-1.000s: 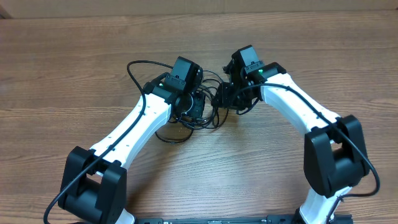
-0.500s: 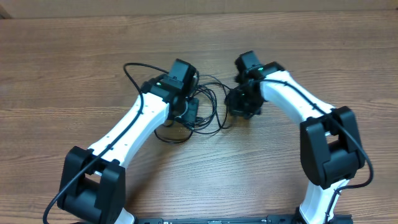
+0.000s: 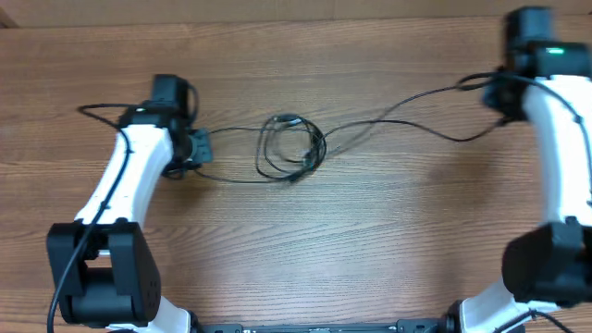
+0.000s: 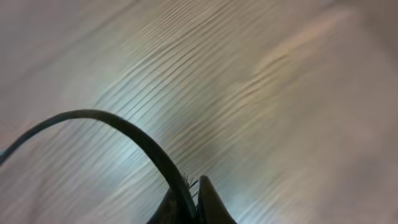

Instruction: Untangle cables

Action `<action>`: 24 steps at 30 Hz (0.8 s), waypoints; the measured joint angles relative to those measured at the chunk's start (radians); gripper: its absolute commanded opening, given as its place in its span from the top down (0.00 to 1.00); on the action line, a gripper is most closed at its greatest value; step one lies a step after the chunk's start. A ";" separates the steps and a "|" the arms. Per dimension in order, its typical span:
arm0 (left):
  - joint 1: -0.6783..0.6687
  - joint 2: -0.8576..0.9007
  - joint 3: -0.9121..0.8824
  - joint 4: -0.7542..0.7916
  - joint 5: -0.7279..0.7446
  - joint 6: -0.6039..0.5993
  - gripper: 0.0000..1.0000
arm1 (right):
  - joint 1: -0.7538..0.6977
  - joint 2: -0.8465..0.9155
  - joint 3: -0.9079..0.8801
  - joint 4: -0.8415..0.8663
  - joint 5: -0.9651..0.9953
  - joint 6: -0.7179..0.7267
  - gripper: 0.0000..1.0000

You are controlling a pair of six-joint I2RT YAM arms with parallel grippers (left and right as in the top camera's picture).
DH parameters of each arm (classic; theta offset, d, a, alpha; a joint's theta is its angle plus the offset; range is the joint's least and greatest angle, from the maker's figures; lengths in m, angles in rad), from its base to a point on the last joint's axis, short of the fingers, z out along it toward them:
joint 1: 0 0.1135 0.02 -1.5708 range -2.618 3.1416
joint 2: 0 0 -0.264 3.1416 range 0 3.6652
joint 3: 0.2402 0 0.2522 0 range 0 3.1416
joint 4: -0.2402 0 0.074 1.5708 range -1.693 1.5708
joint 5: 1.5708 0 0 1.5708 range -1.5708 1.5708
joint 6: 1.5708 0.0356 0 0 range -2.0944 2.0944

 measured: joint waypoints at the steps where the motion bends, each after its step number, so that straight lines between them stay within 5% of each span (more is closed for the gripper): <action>1: 0.032 0.000 0.000 0.000 -0.002 0.000 0.96 | -0.047 -0.019 0.016 -0.001 0.039 0.000 0.96; 10: 0.113 0.000 0.000 0.001 0.014 -0.027 0.96 | -0.305 -0.037 0.022 0.000 0.097 0.064 0.96; 16: 0.081 0.000 0.000 0.049 0.294 0.018 0.96 | -0.384 -0.037 0.022 0.051 -0.099 0.047 0.96; 17: 0.066 0.000 0.000 0.063 0.346 0.032 0.96 | -0.382 -0.037 0.022 0.062 -0.137 0.024 0.91; 19: 0.023 0.000 0.000 0.092 0.438 0.061 0.96 | -0.373 -0.037 0.022 0.078 -0.210 -0.032 0.49; 20: 0.001 0.000 0.000 0.103 0.472 0.073 0.96 | -0.369 -0.037 0.022 0.081 -0.233 -0.048 0.38; 24: -0.070 0.000 0.000 0.137 0.553 0.106 0.96 | -0.346 -0.037 0.022 0.071 -0.303 -0.093 0.24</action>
